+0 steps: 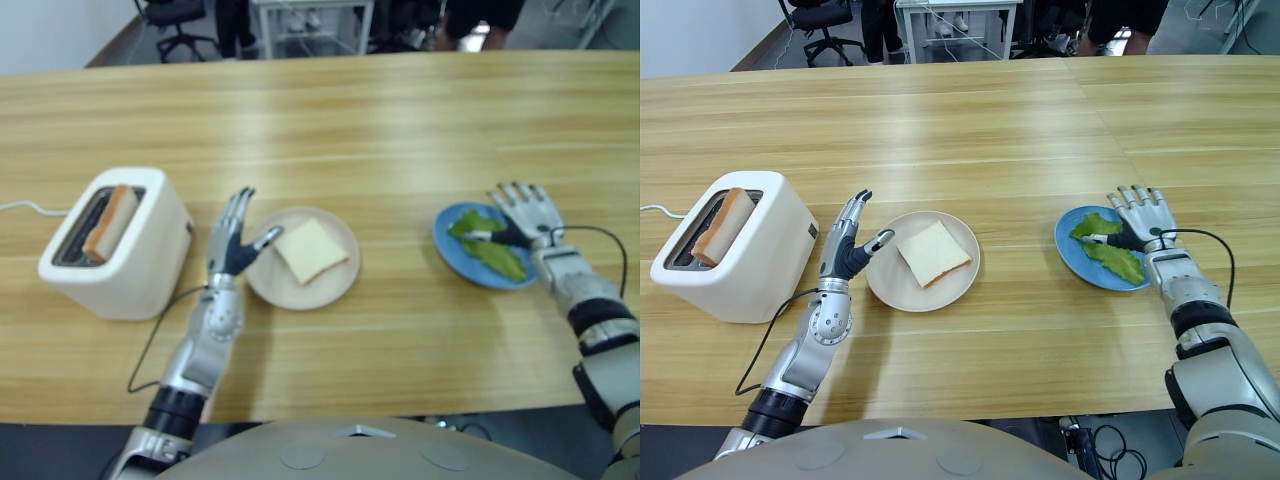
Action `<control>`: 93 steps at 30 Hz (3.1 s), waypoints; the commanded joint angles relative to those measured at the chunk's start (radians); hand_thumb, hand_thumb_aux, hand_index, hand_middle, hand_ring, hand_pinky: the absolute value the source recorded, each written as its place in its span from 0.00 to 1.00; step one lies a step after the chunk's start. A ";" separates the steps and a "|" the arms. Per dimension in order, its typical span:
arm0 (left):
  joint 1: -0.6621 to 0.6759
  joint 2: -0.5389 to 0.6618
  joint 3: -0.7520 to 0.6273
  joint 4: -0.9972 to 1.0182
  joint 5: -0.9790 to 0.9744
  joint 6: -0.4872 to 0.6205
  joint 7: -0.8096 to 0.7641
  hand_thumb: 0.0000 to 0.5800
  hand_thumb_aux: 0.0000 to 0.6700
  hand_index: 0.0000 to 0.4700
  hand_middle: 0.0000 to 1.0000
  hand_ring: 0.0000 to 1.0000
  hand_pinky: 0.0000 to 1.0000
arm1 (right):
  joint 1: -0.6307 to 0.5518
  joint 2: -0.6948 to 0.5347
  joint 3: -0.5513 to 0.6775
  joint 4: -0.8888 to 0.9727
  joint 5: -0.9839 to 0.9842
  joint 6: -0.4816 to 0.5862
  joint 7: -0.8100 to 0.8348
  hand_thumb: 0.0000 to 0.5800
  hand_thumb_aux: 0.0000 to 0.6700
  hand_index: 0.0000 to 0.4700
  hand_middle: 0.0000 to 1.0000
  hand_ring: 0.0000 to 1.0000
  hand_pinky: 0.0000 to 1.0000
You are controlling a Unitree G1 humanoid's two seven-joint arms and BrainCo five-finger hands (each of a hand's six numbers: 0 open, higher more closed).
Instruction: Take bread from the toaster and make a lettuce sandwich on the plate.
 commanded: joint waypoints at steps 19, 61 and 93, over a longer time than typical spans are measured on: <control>0.016 -0.005 -0.024 0.025 0.021 -0.004 -0.003 0.00 0.00 0.00 0.00 0.00 0.00 | -0.006 0.044 0.138 0.133 0.083 0.014 -0.037 0.95 0.78 0.76 0.00 0.00 0.00; 0.031 -0.013 -0.035 0.035 0.021 -0.009 -0.006 0.00 0.00 0.00 0.00 0.00 0.00 | 0.260 -0.168 -0.138 -0.535 0.332 0.003 0.046 1.00 1.00 0.98 1.00 1.00 1.00; -0.049 -0.046 0.121 0.202 -0.270 -0.098 -0.044 0.00 0.00 0.00 0.00 0.00 0.00 | -0.016 0.503 0.187 -0.465 0.144 -0.049 0.211 1.00 1.00 0.98 1.00 1.00 1.00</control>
